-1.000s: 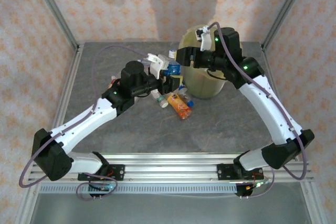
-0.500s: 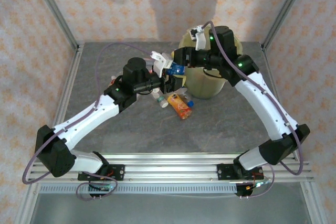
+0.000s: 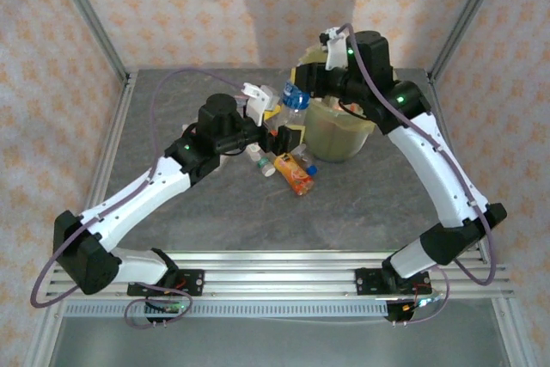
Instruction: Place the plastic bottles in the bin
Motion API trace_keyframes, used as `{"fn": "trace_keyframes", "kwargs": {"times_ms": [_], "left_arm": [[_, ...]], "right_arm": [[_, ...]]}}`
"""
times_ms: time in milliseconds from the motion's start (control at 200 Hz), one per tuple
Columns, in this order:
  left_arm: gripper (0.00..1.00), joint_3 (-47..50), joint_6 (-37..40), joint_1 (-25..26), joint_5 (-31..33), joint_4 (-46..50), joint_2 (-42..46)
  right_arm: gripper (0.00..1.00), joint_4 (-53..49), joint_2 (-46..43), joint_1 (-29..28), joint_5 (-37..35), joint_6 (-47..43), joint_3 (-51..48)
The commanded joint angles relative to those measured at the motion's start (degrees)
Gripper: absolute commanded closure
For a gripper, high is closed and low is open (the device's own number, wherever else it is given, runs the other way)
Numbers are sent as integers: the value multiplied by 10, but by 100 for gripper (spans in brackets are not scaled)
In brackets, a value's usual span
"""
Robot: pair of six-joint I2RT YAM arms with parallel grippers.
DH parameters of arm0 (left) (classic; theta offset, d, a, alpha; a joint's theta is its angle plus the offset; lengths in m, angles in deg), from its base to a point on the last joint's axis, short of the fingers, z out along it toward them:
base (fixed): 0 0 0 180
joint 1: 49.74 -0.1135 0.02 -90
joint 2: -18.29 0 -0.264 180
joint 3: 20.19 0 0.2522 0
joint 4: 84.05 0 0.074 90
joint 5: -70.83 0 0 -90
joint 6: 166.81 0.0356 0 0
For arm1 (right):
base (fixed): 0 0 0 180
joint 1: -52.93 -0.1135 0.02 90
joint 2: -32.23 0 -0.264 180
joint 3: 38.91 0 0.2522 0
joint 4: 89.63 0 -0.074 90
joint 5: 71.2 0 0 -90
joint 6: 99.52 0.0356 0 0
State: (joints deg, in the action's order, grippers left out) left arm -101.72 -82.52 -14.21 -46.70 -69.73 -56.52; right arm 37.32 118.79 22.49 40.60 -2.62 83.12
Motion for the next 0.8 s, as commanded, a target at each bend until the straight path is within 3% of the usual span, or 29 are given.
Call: {"fn": "trace_keyframes", "kwargs": {"times_ms": [0, 175, 250, 415, 596, 796], "left_arm": [[0, 3, -9, 2, 68, 28, 55], [0, 30, -29, 2, 157, 49, 103], [0, 43, -40, 2, 208, 56, 121], [0, 62, -69, 2, 325, 75, 146], [0, 51, -92, 2, 432, 135, 152], [0, 50, -105, -1, 476, 167, 154]], "right_arm": [[100, -5, 18, -3, -190, -65, 55], [100, 34, 67, -2, -352, -126, 115], [100, 52, 92, -2, -390, -145, 136], [100, 101, 151, 1, -417, -178, 161], [100, 86, 224, 17, -421, -166, 213], [100, 111, 238, 33, -401, -115, 160]]}}
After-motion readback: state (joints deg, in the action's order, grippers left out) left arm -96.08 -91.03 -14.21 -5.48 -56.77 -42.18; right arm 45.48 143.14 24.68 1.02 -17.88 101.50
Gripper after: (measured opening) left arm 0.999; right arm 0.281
